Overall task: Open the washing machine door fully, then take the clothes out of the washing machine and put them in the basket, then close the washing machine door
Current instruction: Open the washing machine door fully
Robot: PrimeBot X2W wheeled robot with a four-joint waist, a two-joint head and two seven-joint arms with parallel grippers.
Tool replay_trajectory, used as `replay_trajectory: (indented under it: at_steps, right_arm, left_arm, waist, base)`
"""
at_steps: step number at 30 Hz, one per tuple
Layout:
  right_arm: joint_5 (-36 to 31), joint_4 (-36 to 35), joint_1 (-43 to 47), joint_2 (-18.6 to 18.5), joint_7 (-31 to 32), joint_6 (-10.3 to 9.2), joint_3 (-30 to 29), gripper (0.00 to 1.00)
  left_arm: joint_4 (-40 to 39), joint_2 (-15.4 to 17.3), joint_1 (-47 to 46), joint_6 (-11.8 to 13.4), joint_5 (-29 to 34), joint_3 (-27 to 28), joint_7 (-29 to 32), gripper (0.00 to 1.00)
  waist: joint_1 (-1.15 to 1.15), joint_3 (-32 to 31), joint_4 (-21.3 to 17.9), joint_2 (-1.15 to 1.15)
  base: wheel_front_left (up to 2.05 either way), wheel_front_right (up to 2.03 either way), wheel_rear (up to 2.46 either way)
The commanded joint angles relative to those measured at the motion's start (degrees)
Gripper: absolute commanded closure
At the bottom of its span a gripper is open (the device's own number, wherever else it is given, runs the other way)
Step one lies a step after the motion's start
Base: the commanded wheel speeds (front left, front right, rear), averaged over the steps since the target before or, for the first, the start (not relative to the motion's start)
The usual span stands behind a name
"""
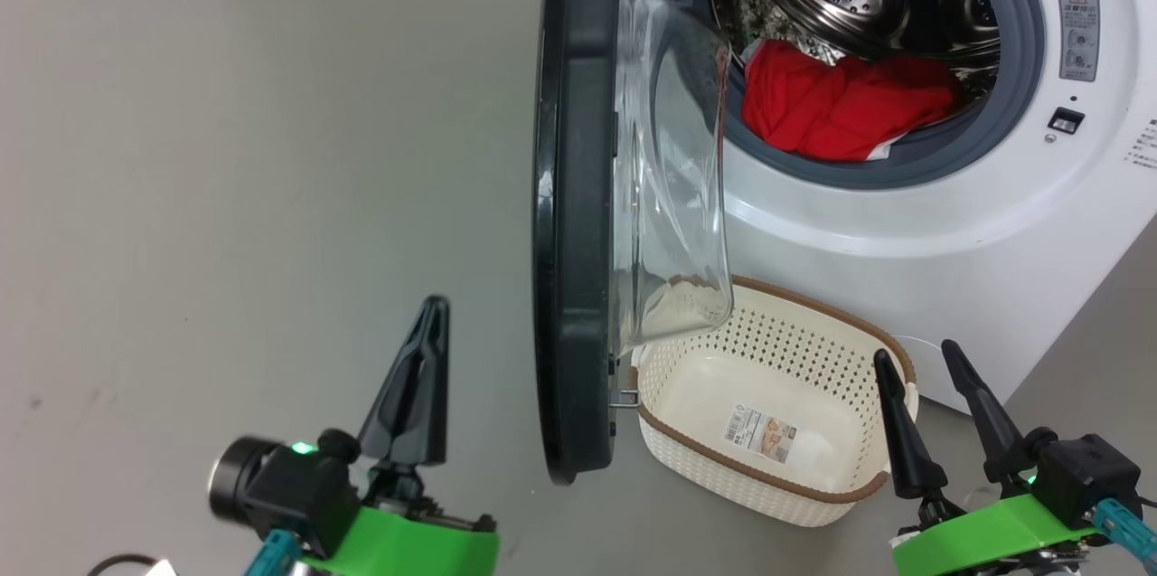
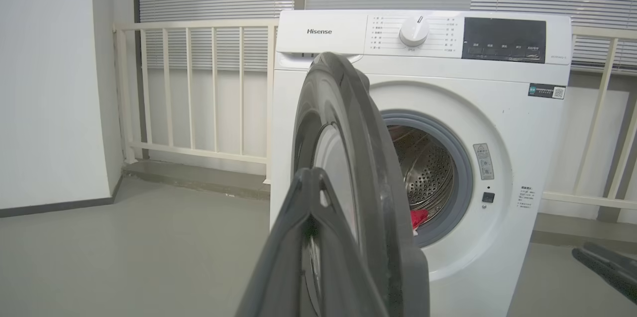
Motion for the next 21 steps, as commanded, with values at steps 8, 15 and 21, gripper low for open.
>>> replay_trajectory:
  at_steps: [8, 15, 21]
  right_arm:
    - [1.0, -1.4, 0.0, -0.3, -0.5, 0.36, 0.9, 0.00]
    - [2.4, -1.1, -0.1, -0.3, -0.5, 0.36, 0.7, 0.00]
    - [3.4, -0.9, -0.3, -0.3, -0.5, 0.36, 1.3, 0.00]
  left_arm:
    - [-7.7, 0.6, -5.3, -3.0, -0.7, -4.7, 0.2, 1.00]
    - [-4.0, 0.6, -7.5, -5.0, -4.1, -12.1, 6.3, 1.00]
    - [4.7, 0.8, -8.7, -5.1, -5.2, -12.7, 6.8, 1.00]
  waist:
    - [0.00, -0.4, -0.2, 0.00]
    - [0.00, -0.7, -0.5, 0.00]
    - [0.00, -0.5, -1.4, 0.00]
  base:
    - [0.00, 0.00, 0.00]
    - [0.00, 0.00, 0.00]
    - [0.00, 0.00, 0.00]
